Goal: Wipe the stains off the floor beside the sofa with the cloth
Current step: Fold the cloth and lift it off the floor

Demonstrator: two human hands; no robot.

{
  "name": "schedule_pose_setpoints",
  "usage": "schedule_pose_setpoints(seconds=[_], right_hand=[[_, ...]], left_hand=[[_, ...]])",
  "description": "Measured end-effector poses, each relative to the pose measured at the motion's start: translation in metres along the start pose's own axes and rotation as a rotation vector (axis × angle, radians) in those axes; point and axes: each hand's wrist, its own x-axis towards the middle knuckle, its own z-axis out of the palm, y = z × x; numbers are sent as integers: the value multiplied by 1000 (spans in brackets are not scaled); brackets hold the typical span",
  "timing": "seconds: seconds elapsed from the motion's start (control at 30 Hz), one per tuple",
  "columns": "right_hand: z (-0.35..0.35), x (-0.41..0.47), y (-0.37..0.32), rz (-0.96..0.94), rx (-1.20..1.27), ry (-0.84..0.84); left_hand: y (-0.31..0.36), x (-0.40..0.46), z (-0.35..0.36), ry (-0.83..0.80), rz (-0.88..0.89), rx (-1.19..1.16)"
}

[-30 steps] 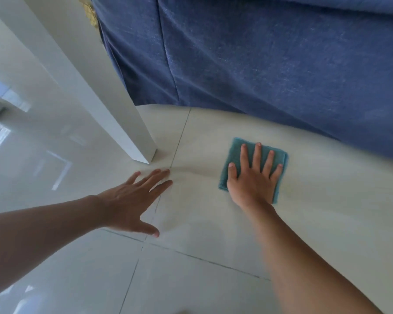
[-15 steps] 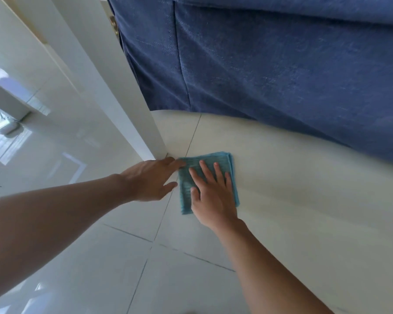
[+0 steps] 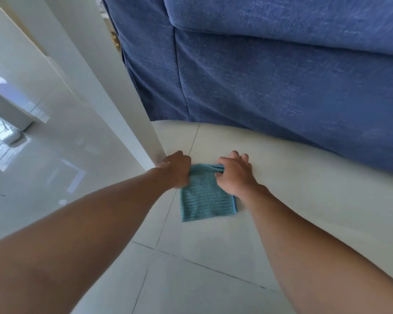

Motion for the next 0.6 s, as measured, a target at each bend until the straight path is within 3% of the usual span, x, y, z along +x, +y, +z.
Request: schedule_pose_setpoints(seconds=[0.13, 0.27, 0.33, 0.43, 0.6], right_hand=[[-21, -15, 11, -30, 392, -18], [-34, -29, 21, 22, 657, 141], [-35, -33, 24, 101, 854, 155], [-33, -41, 27, 177, 1058, 6], [-33, -62, 32, 132, 996, -206]], left_hand=[[5, -8, -4, 5, -54, -242], [1, -16, -17, -14, -66, -874], [2, -20, -23, -25, -64, -1038], [6, -32, -24, -86, -29, -1159], [2, -52, -12, -322, 123, -1037]])
